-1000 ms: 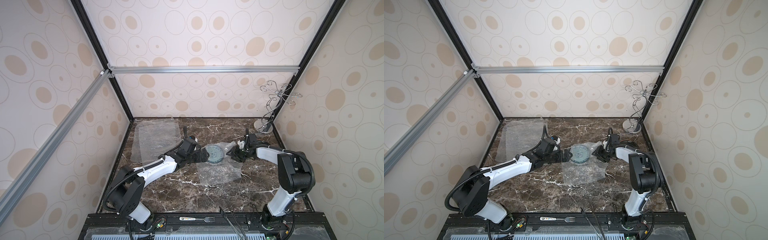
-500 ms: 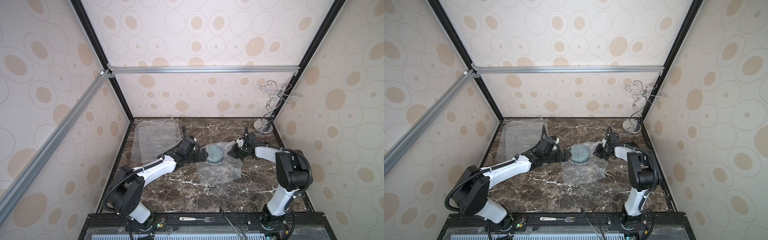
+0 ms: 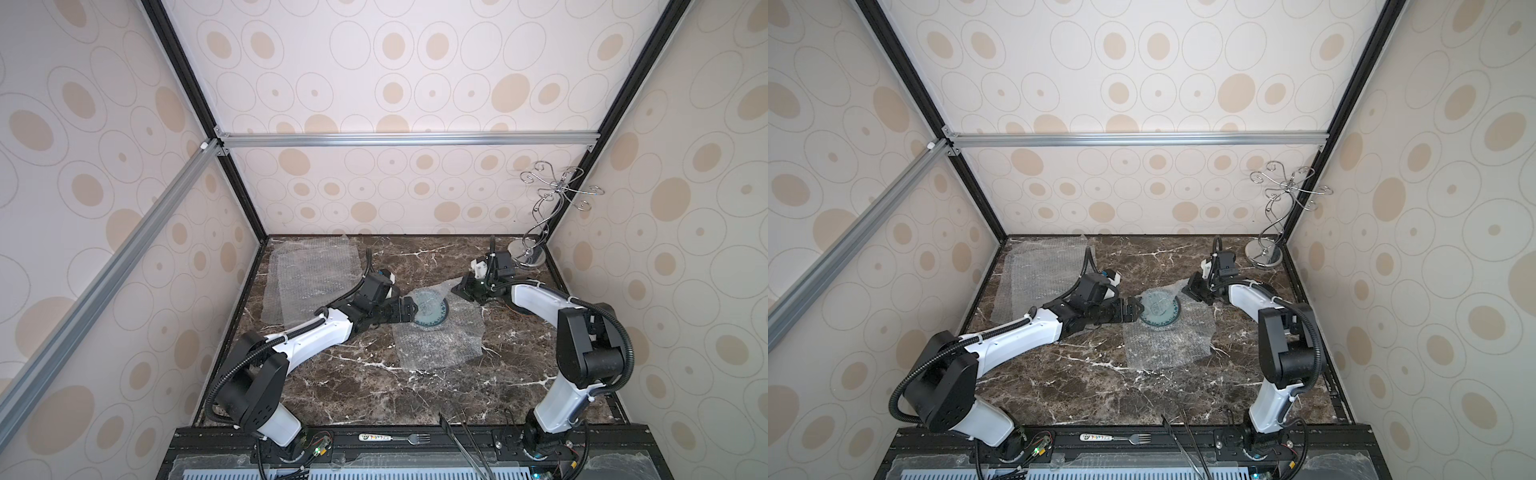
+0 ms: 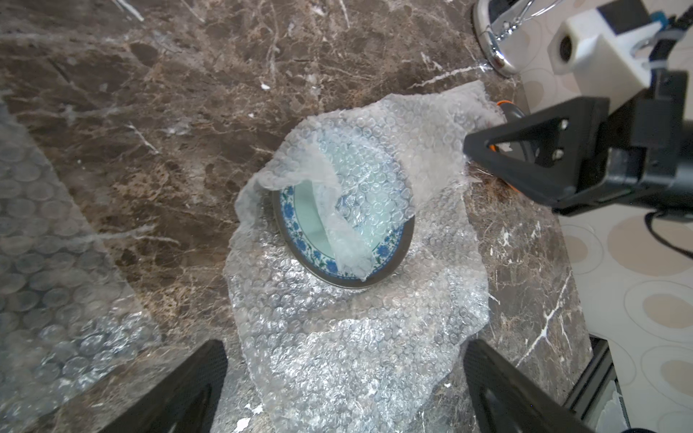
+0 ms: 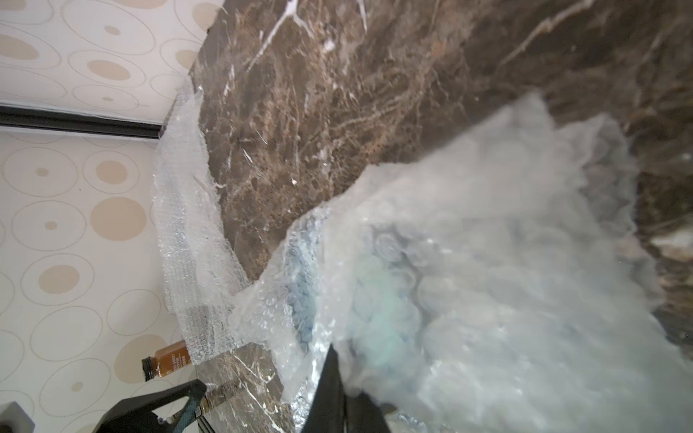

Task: Unpack dinner plates from bubble wrap
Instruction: Unwrap the bubble wrap at the center of the board.

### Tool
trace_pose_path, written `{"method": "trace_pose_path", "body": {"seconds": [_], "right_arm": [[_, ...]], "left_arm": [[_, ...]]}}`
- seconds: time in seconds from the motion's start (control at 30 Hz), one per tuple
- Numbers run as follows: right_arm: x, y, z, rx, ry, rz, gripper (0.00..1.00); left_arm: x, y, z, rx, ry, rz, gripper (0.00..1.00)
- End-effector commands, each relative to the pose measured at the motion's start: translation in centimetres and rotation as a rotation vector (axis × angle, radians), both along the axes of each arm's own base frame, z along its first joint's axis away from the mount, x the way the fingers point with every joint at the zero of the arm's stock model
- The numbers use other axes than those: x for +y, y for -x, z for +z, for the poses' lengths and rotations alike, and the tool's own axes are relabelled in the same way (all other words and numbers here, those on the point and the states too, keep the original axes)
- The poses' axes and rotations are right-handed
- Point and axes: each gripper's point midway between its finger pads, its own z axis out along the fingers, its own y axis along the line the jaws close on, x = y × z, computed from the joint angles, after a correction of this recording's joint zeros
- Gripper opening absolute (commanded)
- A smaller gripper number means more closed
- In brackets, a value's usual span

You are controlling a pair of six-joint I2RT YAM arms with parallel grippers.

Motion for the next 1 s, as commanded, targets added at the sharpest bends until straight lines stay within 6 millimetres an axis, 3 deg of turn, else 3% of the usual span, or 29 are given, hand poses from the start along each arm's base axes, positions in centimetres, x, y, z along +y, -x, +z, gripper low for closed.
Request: {"method": "trace_pose_path", "body": {"seconds": [0.0,0.57,0.97], "right_arm": [[0.4,-1.1,0.5,0.004,0.015,0.022,0.0],[1.9,-9.1,0.4,-0.025,0.026,0.044,0.0],[2.3,-11.8,-2.1,-0.002,0.05,0.057,0.08]], "left_arm": [[-0.9,-0.5,1.8,-0.045,0.012,-0.063,1.0],[-1.7,-0.3,2.2,-0.06,0.01,-0.106,1.0],[-2.6,-0.2,1.3,-0.059,-0.041,-0.135,1.0]]}}
